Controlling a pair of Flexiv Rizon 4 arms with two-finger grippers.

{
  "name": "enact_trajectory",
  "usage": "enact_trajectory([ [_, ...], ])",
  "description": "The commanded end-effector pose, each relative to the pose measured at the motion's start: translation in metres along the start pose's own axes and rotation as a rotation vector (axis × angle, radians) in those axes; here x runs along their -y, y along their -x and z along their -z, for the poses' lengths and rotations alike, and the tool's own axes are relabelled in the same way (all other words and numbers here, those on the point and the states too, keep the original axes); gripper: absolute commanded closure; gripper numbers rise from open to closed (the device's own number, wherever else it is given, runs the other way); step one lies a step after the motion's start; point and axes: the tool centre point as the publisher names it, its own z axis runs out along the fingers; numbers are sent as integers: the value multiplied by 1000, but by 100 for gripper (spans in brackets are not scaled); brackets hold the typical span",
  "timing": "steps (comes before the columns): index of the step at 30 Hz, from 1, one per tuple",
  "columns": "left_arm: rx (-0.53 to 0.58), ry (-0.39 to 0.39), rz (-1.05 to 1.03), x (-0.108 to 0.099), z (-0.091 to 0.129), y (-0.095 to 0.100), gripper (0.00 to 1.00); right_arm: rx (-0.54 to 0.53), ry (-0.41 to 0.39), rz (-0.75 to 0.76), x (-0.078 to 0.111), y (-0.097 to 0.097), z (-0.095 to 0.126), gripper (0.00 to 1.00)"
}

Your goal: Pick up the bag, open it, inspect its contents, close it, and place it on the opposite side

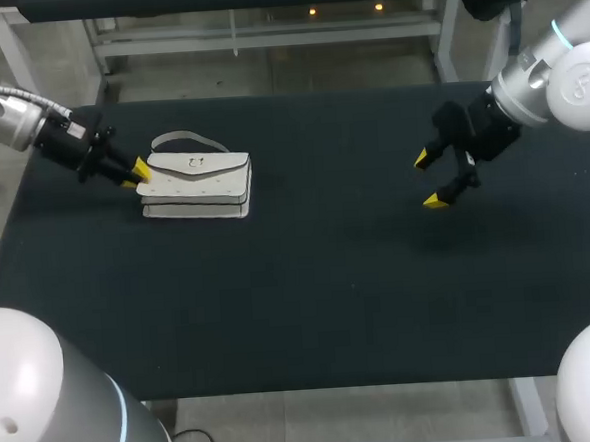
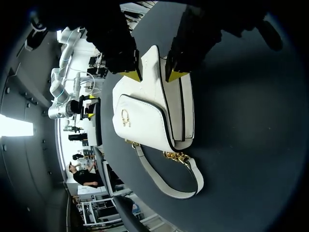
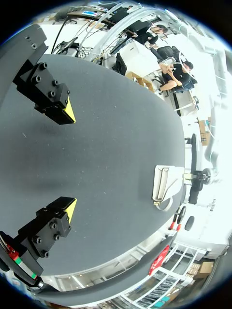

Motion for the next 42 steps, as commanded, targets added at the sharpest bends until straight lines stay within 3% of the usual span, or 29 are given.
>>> enact_trajectory([
  [1, -5, -13, -4, -5, 6, -4, 56, 2, 1, 0, 0, 0, -1, 0],
  [4, -18, 40, -2, -2, 8, -4, 56, 2, 1, 0, 0, 0, -1, 0],
  [10, 8, 76, 22, 1, 3, 2, 61, 2, 1, 0, 0, 0, -1, 0],
  [13, 2, 78, 38, 3, 1, 7, 62, 2, 1, 0, 0, 0, -1, 0],
  [19, -7, 87, 52, 7, -4, 8, 75, 2, 1, 0, 0, 0, -1, 0],
  [33, -3, 72, 80, 17, -7, 8, 78, 2, 1, 0, 0, 0, -1, 0],
  [42, -7, 73, 94, 20, -13, 7, 97, 2, 1, 0, 0, 0, -1, 0],
])
